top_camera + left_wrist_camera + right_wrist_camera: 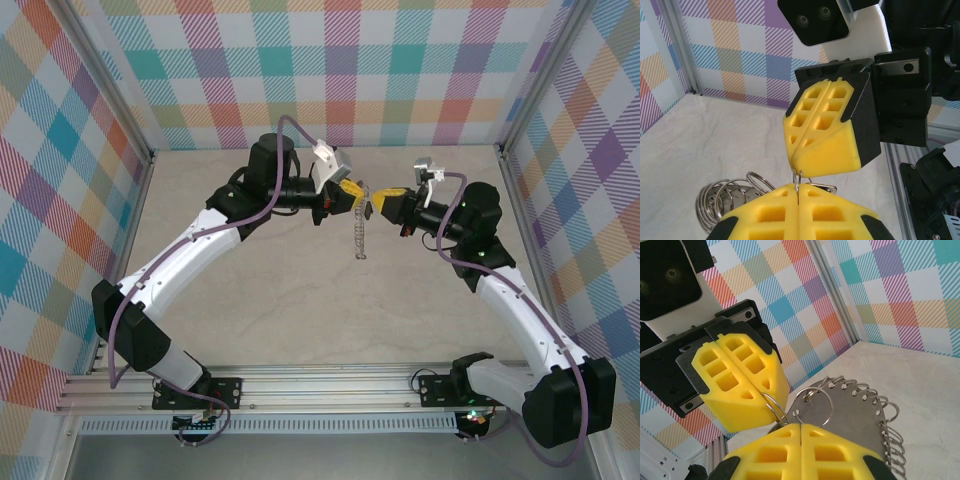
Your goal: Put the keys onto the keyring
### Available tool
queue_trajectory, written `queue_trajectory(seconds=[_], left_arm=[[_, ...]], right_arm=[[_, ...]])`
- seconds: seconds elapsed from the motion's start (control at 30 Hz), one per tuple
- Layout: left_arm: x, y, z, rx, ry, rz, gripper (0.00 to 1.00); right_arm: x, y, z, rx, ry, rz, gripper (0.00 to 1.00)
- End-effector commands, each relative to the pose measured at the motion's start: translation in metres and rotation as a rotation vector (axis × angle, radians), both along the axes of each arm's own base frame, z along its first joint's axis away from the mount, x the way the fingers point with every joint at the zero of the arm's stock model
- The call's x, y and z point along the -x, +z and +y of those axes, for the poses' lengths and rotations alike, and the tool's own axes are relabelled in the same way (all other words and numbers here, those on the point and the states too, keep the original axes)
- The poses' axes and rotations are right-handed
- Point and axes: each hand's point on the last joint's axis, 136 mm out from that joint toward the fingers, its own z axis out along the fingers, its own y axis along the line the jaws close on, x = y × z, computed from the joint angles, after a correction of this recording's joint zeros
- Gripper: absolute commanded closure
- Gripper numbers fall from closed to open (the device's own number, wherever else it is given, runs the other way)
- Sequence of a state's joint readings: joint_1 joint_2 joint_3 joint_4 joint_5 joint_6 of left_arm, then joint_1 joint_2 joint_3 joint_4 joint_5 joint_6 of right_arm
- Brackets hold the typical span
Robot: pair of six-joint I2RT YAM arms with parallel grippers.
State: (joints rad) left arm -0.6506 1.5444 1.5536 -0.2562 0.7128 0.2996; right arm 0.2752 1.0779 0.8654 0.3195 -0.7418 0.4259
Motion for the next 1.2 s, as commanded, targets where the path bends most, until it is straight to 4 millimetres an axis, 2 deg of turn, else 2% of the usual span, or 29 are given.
queue_trajectory(seconds=[0.0,0.2,0.53,0.8,0.97,1.1,1.13,1.17], left_arm=[[0.020,0.036,0.002,0.083,-0.034,-0.082,1.00],[0.016,0.042,0.002,0.117,-0.005,-0.092,1.00],[0.002,0.062,0.004,0.267,0.088,-0.088,1.00],[-0.007,0.062,0.003,0.325,0.126,-0.049,1.00],[-0.011,0.059,0.001,0.335,0.136,-0.029,1.00],[-0.013,0.057,0.001,0.331,0.143,-0.025,1.00],[-0.013,0.057,0.001,0.332,0.144,-0.025,1.00],[-0.013,0.057,0.002,0.332,0.145,-0.025,1.00]], right_arm=[[0.002,0.006,-0.007,-0.006,-0.028,-0.019,1.00],[0.013,0.018,-0.001,-0.043,0.051,-0.013,1.00],[0.011,0.020,0.001,-0.104,0.082,0.031,1.00],[0.013,0.023,0.007,-0.150,0.105,0.055,1.00],[0.019,0.017,0.020,-0.142,0.132,0.073,1.00],[0.021,0.013,0.020,-0.126,0.124,0.086,1.00],[0.021,0.010,0.018,-0.113,0.104,0.090,0.94],[0.021,0.009,0.015,-0.102,0.082,0.090,0.84]])
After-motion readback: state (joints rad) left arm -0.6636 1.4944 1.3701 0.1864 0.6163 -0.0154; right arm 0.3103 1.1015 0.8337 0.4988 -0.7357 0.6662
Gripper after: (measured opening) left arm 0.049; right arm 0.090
